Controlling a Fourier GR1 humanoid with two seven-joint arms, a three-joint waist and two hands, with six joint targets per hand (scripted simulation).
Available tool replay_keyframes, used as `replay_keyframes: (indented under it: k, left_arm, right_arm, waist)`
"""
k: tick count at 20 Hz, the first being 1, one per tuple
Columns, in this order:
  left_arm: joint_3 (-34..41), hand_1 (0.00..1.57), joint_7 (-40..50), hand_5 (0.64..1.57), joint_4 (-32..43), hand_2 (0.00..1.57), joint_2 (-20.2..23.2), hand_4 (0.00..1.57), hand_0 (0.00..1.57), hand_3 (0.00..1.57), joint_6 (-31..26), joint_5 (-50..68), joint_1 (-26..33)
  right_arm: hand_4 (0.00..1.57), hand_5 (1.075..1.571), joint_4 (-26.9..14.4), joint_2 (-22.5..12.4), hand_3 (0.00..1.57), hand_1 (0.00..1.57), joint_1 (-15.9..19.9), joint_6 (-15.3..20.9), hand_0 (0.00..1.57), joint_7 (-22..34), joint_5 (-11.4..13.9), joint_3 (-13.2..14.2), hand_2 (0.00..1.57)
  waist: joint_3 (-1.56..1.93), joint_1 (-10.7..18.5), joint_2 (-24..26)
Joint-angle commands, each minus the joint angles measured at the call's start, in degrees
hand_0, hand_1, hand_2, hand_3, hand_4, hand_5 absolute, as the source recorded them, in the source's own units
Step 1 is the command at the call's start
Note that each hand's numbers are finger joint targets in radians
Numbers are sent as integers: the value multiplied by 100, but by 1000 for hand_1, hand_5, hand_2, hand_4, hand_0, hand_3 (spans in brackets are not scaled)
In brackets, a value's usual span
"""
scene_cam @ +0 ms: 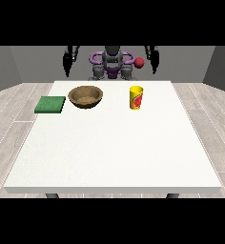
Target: Pick the cup and pour the ball into the bowl, then pick the bowl and place it on the pad
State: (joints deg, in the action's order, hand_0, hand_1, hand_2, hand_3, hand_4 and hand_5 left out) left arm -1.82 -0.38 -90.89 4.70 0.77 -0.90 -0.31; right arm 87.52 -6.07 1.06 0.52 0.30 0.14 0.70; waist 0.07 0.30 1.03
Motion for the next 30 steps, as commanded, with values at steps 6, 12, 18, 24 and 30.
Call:
replay_keyframes:
  k: [6, 12, 18, 24, 30]
  left_arm:
    - [47, 0, 634, 1524, -603, 0, 247, 0, 0, 0, -63, 54, -125]
    - [-1340, 0, 455, 1521, -1677, 0, -460, 0, 0, 0, 612, 825, 1034]
    - [-1090, 0, 297, 1453, -1791, 0, -433, 0, 0, 0, 654, 173, 336]
    - [-153, 0, -569, 1335, -804, 0, 30, 0, 0, 0, 201, 429, -617]
    - [498, 0, -1102, 1255, 48, 0, 352, 0, 0, 0, 281, 288, -1579]
  right_arm:
    - [0, 1568, 593, -297, 0, 0, 98, -54, 0, 633, -55, 89, 0]
    - [0, 1566, 776, 127, 0, 0, -474, -12, 0, 229, -594, 322, 0]
    - [0, 1566, 670, 51, 0, 0, -36, -264, 0, -264, -717, 444, 0]
    - [0, 1566, 78, -230, 0, 0, 799, -553, 0, -800, -968, 841, 0]
    - [0, 1560, -432, -509, 0, 0, 1284, -931, 0, -1581, -1072, 1078, 0]
  waist:
    - [-23, -77, 1585]
    - [-6, 219, 1459]
    - [-6, 95, 441]
    - [-7, 15, -742]
    - [-5, -310, -1619]
